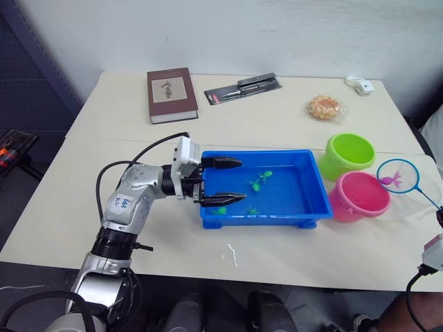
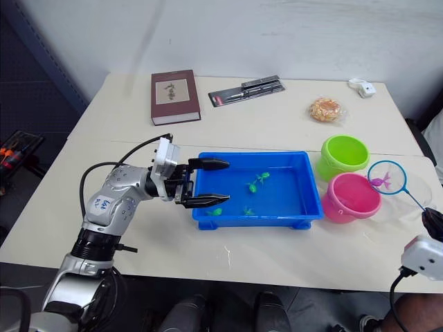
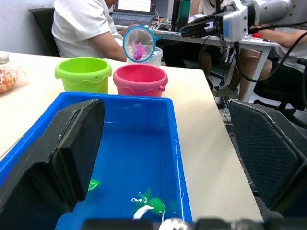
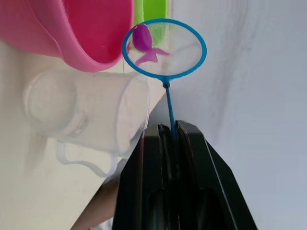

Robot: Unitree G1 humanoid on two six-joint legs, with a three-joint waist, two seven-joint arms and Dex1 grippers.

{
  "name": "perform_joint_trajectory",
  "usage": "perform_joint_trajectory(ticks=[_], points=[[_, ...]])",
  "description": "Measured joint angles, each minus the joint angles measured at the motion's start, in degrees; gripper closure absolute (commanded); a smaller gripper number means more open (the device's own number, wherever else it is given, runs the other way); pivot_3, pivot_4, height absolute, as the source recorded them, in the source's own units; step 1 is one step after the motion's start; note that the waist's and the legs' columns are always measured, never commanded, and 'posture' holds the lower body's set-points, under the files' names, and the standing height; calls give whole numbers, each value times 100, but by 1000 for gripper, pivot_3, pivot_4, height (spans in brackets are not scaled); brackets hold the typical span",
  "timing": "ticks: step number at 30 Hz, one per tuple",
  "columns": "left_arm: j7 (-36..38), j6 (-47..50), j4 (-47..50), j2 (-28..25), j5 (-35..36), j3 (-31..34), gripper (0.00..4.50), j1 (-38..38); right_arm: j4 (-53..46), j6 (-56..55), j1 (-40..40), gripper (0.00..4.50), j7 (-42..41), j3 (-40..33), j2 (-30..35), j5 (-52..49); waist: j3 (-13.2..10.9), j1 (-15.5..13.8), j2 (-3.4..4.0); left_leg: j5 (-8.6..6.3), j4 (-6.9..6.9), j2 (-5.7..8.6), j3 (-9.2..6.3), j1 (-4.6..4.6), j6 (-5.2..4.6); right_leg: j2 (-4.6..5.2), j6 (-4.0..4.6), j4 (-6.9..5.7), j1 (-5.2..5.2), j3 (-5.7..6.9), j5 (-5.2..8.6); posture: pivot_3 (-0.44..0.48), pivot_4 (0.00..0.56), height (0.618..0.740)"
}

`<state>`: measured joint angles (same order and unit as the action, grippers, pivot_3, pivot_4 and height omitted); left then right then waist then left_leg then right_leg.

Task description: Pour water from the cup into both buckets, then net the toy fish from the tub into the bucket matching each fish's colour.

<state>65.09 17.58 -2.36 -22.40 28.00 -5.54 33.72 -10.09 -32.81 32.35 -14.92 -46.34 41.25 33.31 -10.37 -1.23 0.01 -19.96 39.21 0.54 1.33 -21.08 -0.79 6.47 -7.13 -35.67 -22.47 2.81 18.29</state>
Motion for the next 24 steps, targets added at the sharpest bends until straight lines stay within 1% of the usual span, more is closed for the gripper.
perform_joint_trajectory(ticks=[3, 6, 10, 13, 16, 18, 19, 20, 21, 22, 24], points=[[-44, 3, 12, 2, 0, -1, 112, -24, 8, -76, -15, 4500, 819, 157, -150, 798, 1, 1, 1, 1, 0, 1, 1, 1, 1, 1, 0, -2, 0, -2, 0, 0, 150, 738], [-73, 3, 54, 4, 1, -1, 112, -26, 48, 100, -40, 4500, 1216, 206, -226, 1107, 1, 3, 2, 1, 0, 0, 1, 0, 1, 0, 1, 0, 0, -1, 0, 0, 150, 738], [-122, 18, 158, 4, 3, -1, 112, -30, 46, 155, 29, 4500, 1452, 431, -235, 1234, 2, 7, 3, 1, 0, 0, 2, 0, 1, 0, 1, -1, 1, -3, 0, 0, 150, 738], [-128, 64, 165, 2, 3, -1, 112, -55, -81, 166, 100, 4500, 1438, 570, -235, 1208, 2, 7, 3, 1, 0, 0, 1, 0, 0, -1, 1, -2, 1, -2, 0, 0, 150, 738], [-128, 88, 171, -10, 3, -1, 112, -67, -114, 393, 15, 4500, 1419, 552, -235, 1066, 2, 8, 3, 1, 0, 0, 1, 0, 0, 0, 0, -6, 1, -2, 0, 0, 150, 738], [-125, 112, 184, -35, 4, 4, 112, -83, -135, 558, -95, 4500, 1298, 525, -235, 657, 2, 9, 3, 1, 0, -1, 0, 1, 0, -1, 1, -9, 1, -2, 0, 0, 150, 738], [-117, 114, 190, -81, 4, 9, 112, -107, -226, 698, -166, 4500, 1025, 557, -227, 102, 2, 16, 3, 1, 0, -2, 0, 1, 0, -2, 1, -10, 1, -2, 0, 0, 150, 738], [-108, 116, 189, -164, 4, 17, 112, -136, -380, 863, -221, 4500, 687, 591, -215, -491, 2, 43, 4, 1, 0, -6, 0, 1, 0, -4, 1, -10, 1, -2, 0, 0, 150, 738], [-85, 115, 179, -299, 1, 53, 112, -169, -625, 1211, -322, 4500, 135, 686, -133, -1519, 2, 90, 4, 1, 0, -10, 0, 3, 0, -7, 1, -21, 3, -2, 0, 0, 150, 738], [-59, 115, 161, -396, -2, 100, 112, -184, -811, 1454, -412, 4500, -239, 755, -35, -2143, 2, 124, 4, 1, 0, -14, -2, 4, 0, -10, 1, -23, 7, 0, 0, 0, 150, 738], [-11, 112, 134, -622, -13, 219, 112, -219, -1271, 2167, -621, 4500, -1080, 849, 310, -3553, 2, 149, 5, 1, 0, -16, -2, 9, 0, -9, 1, -28, 9, 0, 0, 0, 150, 738]])
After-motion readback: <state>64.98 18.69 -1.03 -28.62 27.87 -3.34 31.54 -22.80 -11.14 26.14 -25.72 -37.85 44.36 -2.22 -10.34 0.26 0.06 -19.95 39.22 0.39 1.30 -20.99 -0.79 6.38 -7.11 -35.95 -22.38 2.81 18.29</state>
